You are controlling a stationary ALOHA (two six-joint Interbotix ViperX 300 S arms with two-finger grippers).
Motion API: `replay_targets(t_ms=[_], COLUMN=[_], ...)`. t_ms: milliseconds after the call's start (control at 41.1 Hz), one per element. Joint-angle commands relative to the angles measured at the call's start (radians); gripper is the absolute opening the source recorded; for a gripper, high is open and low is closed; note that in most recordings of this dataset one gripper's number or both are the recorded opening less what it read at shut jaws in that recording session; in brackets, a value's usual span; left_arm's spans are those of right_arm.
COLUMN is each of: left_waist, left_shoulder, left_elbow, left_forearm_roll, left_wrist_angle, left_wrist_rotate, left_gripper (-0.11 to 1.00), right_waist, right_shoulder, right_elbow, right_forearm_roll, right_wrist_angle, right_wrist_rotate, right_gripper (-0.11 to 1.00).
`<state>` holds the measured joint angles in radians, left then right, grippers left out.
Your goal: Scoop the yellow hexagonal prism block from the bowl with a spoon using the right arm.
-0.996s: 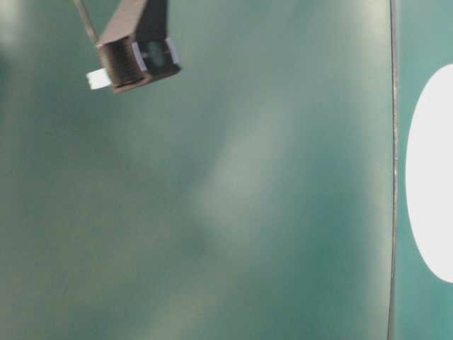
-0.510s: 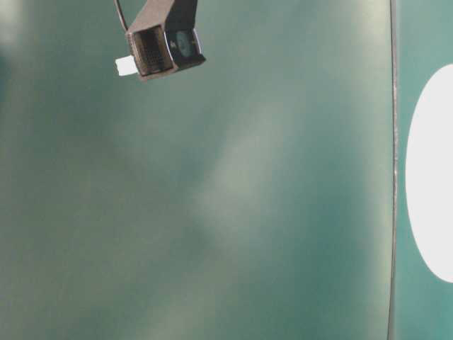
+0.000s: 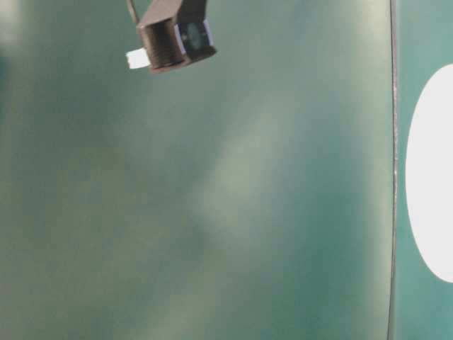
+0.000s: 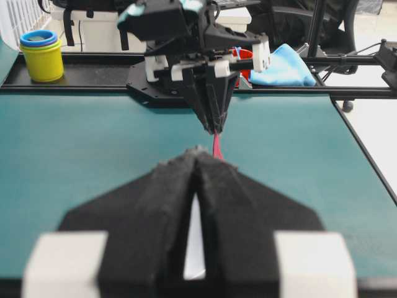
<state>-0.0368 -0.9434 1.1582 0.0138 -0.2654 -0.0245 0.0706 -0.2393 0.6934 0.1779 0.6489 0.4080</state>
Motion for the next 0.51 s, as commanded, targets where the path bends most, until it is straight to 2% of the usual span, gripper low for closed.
replay_targets(t_ms=[0, 486], left_waist=[-0.003, -0.006], left_shoulder=[0.005, 0.005], left_elbow=[-0.031, -0.031], left_forearm_roll=[0.003, 0.002], left_wrist_angle=[-0.011, -0.012], left_wrist_rotate=[-0.002, -0.003], left_gripper=[0.03, 0.03], right_waist=[0.009, 0.014], right_shoulder=[-0.031, -0.107], right_elbow=[0.003, 0.091], right_forearm_roll=[-0.003, -0.002], right_wrist_angle=[-0.025, -0.147], right_wrist_rotate=[0.005, 0.021], right_gripper=[0.19, 0.20])
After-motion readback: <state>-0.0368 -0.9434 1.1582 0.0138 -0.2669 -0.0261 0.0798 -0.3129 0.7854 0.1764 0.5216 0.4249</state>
